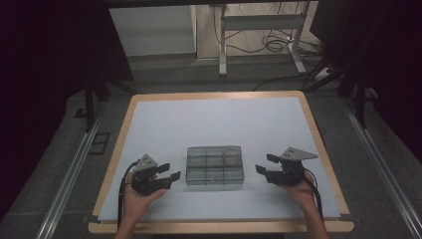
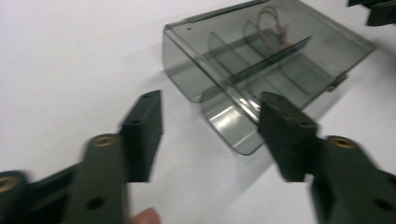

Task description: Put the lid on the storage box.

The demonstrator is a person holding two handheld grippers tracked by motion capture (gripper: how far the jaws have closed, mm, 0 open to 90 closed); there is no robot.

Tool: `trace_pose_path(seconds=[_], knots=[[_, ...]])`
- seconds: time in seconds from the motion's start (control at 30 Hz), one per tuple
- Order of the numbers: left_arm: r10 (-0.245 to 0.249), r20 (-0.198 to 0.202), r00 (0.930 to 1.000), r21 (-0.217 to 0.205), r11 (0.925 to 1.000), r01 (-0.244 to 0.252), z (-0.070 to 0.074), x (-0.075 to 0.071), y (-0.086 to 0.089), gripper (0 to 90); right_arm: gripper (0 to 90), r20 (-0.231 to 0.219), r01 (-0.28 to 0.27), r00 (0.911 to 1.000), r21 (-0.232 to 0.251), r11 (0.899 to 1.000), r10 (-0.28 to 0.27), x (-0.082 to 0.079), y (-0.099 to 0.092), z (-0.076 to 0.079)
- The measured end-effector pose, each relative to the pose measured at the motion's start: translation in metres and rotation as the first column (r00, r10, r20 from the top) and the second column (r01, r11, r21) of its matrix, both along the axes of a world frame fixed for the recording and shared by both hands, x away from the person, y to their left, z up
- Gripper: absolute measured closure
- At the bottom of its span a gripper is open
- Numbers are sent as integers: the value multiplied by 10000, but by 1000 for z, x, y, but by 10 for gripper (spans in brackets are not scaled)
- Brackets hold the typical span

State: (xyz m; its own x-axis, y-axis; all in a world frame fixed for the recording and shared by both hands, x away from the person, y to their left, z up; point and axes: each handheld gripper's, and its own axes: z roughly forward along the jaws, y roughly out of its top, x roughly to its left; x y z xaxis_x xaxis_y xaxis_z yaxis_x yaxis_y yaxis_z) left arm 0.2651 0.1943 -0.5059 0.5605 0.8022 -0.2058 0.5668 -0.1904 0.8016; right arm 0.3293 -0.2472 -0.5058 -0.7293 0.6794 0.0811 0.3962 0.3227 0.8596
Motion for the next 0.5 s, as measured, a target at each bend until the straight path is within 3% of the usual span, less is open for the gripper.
trace_pose_path(seconds=[0.23, 0.5], knots=[[74, 132, 9999, 141, 9999, -76, 0, -1, 9, 226, 327, 40, 56, 10000, -54, 10000, -56, -1, -1, 1], [338, 16, 9994, 172, 9993, -339, -4, 2, 27, 189, 323, 67, 212, 9998, -226, 9995, -211, -4, -9, 4]])
